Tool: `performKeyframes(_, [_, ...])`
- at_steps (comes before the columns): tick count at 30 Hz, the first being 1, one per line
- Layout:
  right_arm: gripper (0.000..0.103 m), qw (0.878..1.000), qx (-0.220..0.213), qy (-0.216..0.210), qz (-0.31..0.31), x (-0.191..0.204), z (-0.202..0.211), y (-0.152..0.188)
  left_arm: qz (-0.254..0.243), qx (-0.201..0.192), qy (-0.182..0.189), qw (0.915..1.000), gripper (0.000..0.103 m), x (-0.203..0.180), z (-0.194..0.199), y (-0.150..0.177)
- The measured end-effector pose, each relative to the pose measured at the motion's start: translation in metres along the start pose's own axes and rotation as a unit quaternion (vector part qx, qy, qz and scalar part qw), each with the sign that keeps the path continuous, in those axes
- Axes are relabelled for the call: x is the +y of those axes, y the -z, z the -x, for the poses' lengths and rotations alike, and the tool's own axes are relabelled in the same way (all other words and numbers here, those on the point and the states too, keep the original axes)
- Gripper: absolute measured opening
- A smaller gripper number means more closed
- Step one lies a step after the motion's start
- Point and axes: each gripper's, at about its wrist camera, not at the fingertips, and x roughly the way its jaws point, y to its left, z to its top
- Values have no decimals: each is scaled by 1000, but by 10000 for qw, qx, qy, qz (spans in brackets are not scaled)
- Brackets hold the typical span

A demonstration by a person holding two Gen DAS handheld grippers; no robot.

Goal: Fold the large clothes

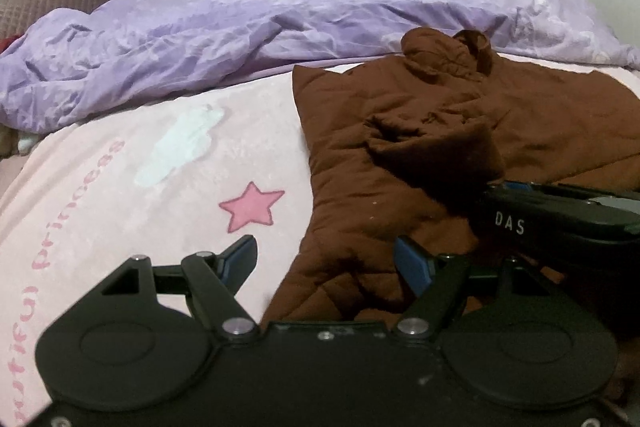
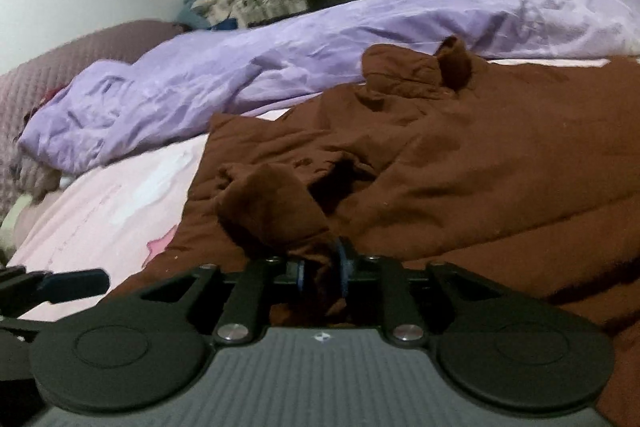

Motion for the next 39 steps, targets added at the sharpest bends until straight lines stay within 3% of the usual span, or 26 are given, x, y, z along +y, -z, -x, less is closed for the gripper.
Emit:
performKeyframes(1, [31,10000,58,-66,13,0,5,-3,9,-25,3,10000,77,-1,4,-2])
performKeyframes(3, [54,9997,105,-207,-45,-4,17,-13,-18,-170,72,9998,77,-4,14,-7])
performKeyframes(4, [75,9996,94,-233,-123,-8,26,-19,-40,-257,119,9996,77,-7,21,-10])
performKeyframes(5, [89,9995,60,-234,-178,-14,34,-24,-61,-341,158,9993,77,-11,27,-14])
performKeyframes(9, [89,9996,-183,-191,-138,-45,77,-48,-57,-575,422,9974,77,-28,40,-29])
performKeyframes(14, [89,9963,-695,413,-298,-110,109,-64,78,-521,845,9950,77,-51,30,-48])
performKeyframes(18, [89,9797,-705,1793,-562,-172,95,-67,173,-261,1048,9940,77,-67,0,-59])
performKeyframes(20, [88,9745,-604,2035,-731,-200,85,-64,293,-131,1099,9934,75,-68,-17,-61])
performKeyframes(22, [82,9760,-462,1878,-1001,-224,77,-58,390,-121,975,9944,60,-68,-30,-61])
performKeyframes(23, [78,9775,-440,1720,-1143,-233,74,-55,350,-164,815,9959,22,-69,-34,-61])
performKeyframes(24, [76,9782,-453,1620,-1217,-237,72,-52,253,-174,595,9978,14,-71,-37,-61])
performKeyframes(25, [68,9778,-467,1650,-1205,-241,69,-49,134,-215,424,9988,24,-71,-41,-59])
performKeyframes(28, [66,9736,-249,2110,-834,-243,46,-38,-243,-177,360,9989,26,-74,-59,-40])
performKeyframes(30, [68,9724,-403,2213,-618,-237,44,-32,-865,-600,3,9944,30,-93,-54,-25])
performKeyframes(32, [64,9702,-458,2306,-589,-233,52,-38,-1480,-948,-620,9825,58,-114,-43,-15])
performKeyframes(33, [57,9681,-568,2371,-573,-230,58,-44,-1617,-1102,-782,9775,59,-118,-38,-15])
performKeyframes(35, [49,9627,-953,2466,-581,-222,77,-55,-1489,-1464,-652,9758,68,-116,-19,-25])
performKeyframes(37, [50,9620,-1431,2271,-496,-213,90,-67,-983,-1724,-277,9797,75,-103,-6,-43])
performKeyframes(39, [54,9670,-1484,2046,-313,-207,80,-80,-335,-1807,107,9829,77,-85,-10,-65])
